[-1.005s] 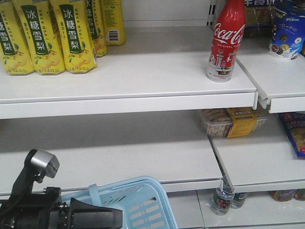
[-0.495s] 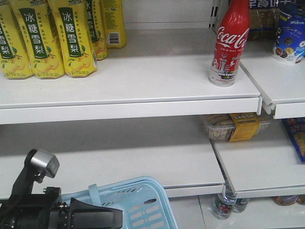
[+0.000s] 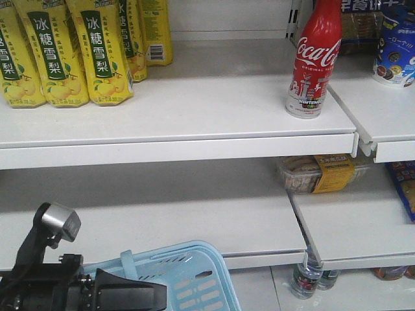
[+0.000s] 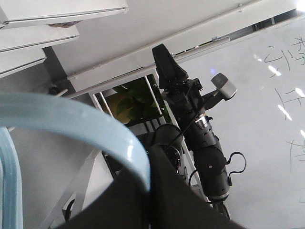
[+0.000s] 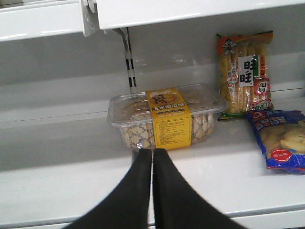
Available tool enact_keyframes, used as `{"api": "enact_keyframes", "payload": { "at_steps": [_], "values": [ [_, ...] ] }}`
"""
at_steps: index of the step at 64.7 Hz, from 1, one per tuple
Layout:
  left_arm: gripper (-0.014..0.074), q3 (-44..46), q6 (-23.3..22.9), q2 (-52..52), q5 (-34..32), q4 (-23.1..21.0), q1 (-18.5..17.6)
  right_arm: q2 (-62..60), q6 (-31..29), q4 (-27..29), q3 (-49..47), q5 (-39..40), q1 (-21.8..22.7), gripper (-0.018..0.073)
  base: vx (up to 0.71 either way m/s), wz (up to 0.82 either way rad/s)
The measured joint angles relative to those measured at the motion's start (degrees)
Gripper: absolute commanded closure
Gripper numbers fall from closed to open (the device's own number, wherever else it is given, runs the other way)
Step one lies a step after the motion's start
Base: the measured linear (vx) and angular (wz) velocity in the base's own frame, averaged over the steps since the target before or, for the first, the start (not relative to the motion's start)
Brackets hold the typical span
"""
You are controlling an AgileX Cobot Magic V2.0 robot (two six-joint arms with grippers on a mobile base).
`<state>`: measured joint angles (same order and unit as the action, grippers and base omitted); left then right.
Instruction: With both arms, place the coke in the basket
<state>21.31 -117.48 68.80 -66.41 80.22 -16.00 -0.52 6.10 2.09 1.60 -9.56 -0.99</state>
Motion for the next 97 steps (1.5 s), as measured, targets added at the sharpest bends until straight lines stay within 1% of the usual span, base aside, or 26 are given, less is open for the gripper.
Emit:
{"api": "enact_keyframes", "payload": {
  "at_steps": [24,29,37,41,45,57,62,68,72,77,82,87,92,97],
  "values": [
    [0.0603,0.00,0.00,0.00,0.00,0.00,0.00,0.00,0.07,0.34,0.00,0.22,0.00,0.0564,0.00,0.00],
    [0.0603,0.00,0.00,0.00,0.00,0.00,0.00,0.00,2.42,3.81,0.00,1.50,0.00,0.0564,0.00,0.00],
    [0.0603,0.00,0.00,0.00,0.00,0.05,0.00,0.00,10.16,16.34,0.00,5.14,0.00,0.0564,0.00,0.00],
    [0.0603,0.00,0.00,0.00,0.00,0.05,0.00,0.00,11.82,21.23,0.00,6.32,0.00,0.0564,0.00,0.00],
    [0.0603,0.00,0.00,0.00,0.00,0.05,0.00,0.00,12.47,24.67,0.00,7.90,0.00,0.0564,0.00,0.00],
    [0.0603,0.00,0.00,0.00,0.00,0.05,0.00,0.00,13.49,30.32,0.00,15.15,0.00,0.0564,0.00,0.00],
    [0.0603,0.00,0.00,0.00,0.00,0.05,0.00,0.00,13.68,32.63,0.00,16.18,0.00,0.0564,0.00,0.00],
    [0.0603,0.00,0.00,0.00,0.00,0.05,0.00,0.00,13.80,33.69,-0.29,15.00,-0.39,0.0560,0.00,0.00],
    [0.0603,0.00,0.00,0.00,0.00,0.05,0.00,0.00,12.48,32.03,-2.70,11.17,-1.15,0.0544,0.00,0.00],
    [0.0603,0.00,0.00,0.00,0.00,0.05,0.00,0.00,8.64,27.39,-8.33,6.10,-2.47,0.0496,0.00,0.00],
    [0.0603,0.00,0.00,0.00,0.00,0.05,0.00,0.00,4.10,23.56,-14.74,1.98,-3.87,0.0412,0.00,0.00],
    [0.0603,0.00,0.00,0.00,0.00,0.05,0.00,1.03,-0.63,22.15,-20.04,-2.27,-5.22,0.0274,0.00,0.00],
    [0.0603,0.00,0.00,0.00,0.00,0.05,0.00,3.02,-5.78,21.90,-24.43,-5.66,-6.31,0.0097,0.00,0.00],
    [0.0603,0.00,0.00,0.00,0.00,0.05,0.00,5.68,-10.02,21.97,-27.06,-7.14,-6.61,-0.0030,0.00,0.00]
  ]
}}
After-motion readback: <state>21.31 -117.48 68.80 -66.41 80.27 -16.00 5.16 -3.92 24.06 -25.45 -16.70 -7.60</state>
